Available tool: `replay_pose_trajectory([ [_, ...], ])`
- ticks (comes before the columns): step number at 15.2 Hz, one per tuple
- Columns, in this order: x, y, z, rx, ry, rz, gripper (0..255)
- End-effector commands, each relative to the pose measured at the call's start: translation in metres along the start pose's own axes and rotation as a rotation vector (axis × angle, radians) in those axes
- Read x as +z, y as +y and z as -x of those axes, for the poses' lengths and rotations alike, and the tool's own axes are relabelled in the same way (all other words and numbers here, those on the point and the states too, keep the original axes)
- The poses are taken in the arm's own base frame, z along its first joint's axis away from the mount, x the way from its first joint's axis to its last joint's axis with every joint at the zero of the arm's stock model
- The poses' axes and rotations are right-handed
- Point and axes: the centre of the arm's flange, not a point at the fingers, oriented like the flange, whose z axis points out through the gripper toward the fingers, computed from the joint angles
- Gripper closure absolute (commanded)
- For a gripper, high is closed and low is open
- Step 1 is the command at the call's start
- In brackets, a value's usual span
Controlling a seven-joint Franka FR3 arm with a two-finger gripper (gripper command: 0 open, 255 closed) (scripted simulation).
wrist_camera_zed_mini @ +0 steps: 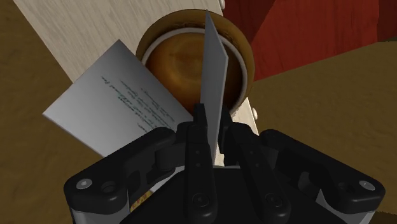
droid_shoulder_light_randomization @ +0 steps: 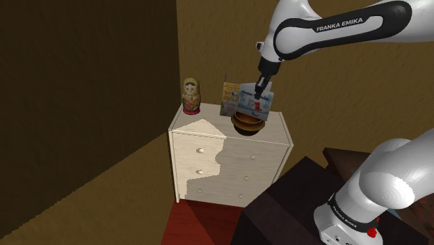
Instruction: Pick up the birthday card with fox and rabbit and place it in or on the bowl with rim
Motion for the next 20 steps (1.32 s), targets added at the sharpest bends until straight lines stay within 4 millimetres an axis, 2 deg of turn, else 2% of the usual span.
replay_pose_trajectory([
  [1, 0.003, 0.0, 0.0, -0.001, -0.005, -0.002, 255],
  [4, 0.003, 0.0, 0.0, -0.001, -0.005, -0.002, 255],
  [5, 0.003, 0.0, 0.001, -0.001, -0.005, -0.002, 0],
  [10, 0.003, 0.0, 0.0, -0.001, -0.005, -0.002, 0],
  [14, -0.047, 0.0, 0.0, -0.001, -0.005, -0.002, 0],
  [20, -0.047, 0.0, 0.0, -0.001, -0.005, -0.002, 0],
])
